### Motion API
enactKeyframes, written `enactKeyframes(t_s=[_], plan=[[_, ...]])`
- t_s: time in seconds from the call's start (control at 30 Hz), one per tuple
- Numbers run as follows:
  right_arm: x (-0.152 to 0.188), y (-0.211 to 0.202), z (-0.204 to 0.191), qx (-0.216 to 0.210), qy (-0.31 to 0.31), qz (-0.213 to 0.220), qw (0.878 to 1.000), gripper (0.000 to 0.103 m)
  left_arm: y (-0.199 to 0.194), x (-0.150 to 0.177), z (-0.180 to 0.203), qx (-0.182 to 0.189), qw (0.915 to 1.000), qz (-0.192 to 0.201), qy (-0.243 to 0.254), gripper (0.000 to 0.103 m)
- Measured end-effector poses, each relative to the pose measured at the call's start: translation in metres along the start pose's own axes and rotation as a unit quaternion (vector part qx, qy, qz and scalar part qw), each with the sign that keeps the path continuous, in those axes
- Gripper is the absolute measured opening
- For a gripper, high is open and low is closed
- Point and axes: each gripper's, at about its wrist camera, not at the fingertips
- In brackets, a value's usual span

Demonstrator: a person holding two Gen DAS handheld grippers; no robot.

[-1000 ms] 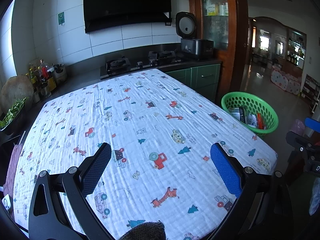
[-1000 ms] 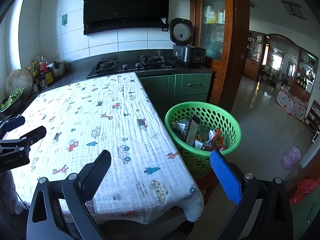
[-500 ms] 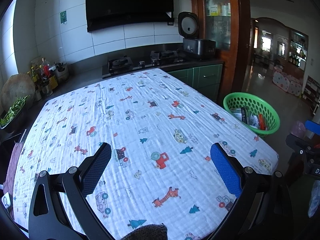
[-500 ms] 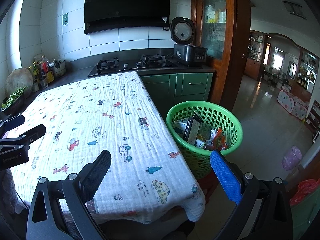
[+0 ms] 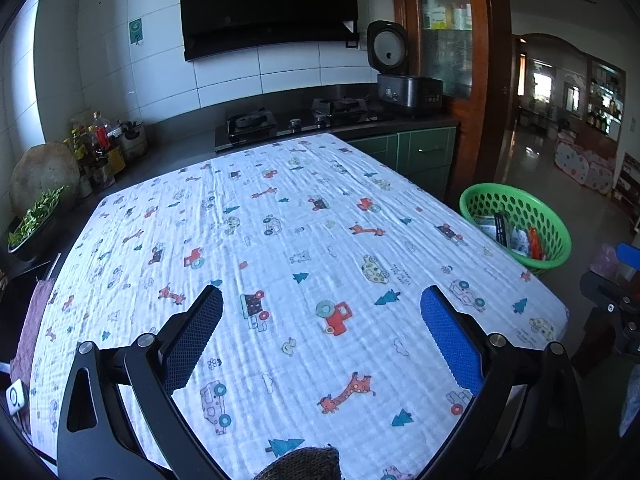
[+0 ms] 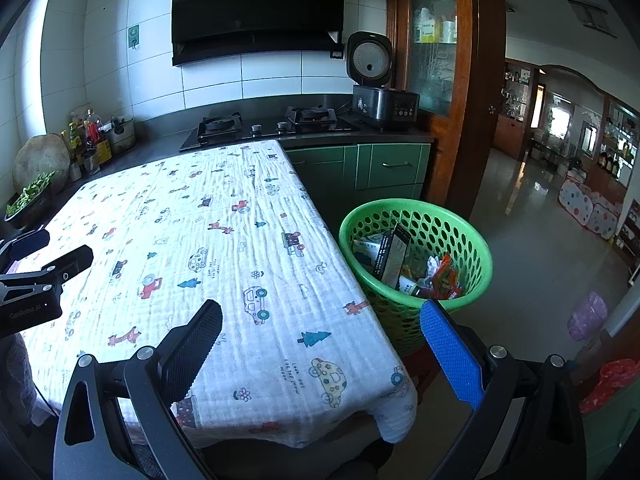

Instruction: Collect trash

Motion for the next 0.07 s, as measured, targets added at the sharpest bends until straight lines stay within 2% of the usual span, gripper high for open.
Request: enactKeyframes(t_s=[0.07], plan=[[-0.0008, 0.0006, -0.0016, -0.002, -0.002, 0.0, 1.0, 0.096, 0.0002, 0.0006, -0.0012, -0.002, 1.0, -0.001, -0.001, 0.098]])
Point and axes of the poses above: each gripper's, at about its wrist camera, not at the fingertips, and y roughly the way its jaws point, z to its right, x to its underside, and after that the axes turned 5 degrees about z, right-handed
